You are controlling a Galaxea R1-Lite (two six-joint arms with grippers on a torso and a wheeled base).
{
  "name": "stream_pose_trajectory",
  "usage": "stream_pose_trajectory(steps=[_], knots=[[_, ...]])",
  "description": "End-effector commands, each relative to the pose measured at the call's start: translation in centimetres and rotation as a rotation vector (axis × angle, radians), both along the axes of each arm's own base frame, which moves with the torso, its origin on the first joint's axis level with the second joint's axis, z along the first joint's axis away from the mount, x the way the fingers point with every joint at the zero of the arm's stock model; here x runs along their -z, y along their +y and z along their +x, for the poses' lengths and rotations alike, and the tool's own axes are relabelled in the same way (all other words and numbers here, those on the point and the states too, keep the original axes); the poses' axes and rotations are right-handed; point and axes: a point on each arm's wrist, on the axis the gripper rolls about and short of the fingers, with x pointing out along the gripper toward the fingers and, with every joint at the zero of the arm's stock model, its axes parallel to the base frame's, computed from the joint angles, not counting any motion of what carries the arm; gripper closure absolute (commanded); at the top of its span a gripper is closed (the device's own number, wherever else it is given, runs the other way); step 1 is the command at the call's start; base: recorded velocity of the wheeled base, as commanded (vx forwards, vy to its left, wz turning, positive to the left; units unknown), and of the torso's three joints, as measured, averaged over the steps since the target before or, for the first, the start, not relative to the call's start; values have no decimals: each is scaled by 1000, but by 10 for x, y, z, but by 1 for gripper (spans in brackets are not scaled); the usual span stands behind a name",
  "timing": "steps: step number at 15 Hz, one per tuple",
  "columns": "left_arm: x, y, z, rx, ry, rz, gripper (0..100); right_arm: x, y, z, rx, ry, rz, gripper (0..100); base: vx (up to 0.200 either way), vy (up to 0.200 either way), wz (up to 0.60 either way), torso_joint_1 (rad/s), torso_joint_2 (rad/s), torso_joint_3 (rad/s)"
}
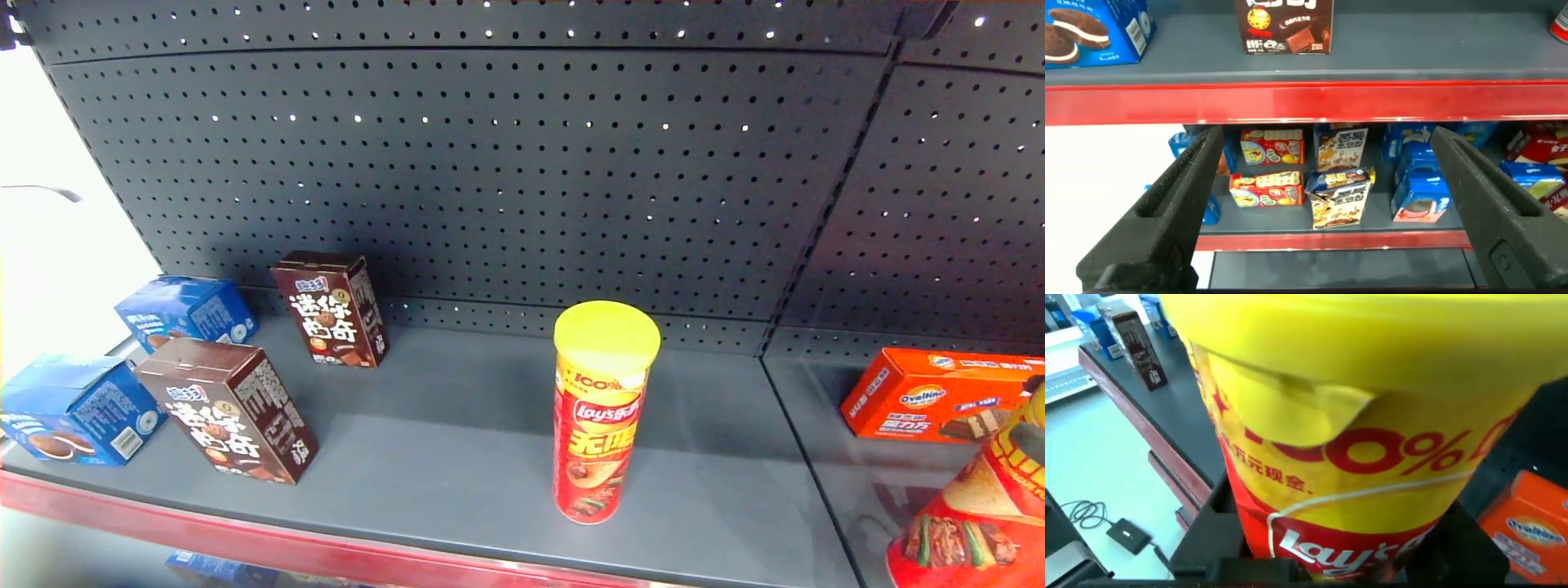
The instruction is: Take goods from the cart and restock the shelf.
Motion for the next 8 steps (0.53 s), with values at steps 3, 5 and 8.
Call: stream_pose_trajectory(steps=[3,5,8], knots=[[0,0,0,-1,2,0,0,-9,25,34,-29,20,-15,100,0,0,0,0,0,0],[0,0,0,-1,2,0,0,-12,36,50,-20,0,-1,100,0,0,0,0,0,0],[0,0,0,-1,2,0,0,-2,48,68,-23,7,-12,100,0,0,0,0,0,0]])
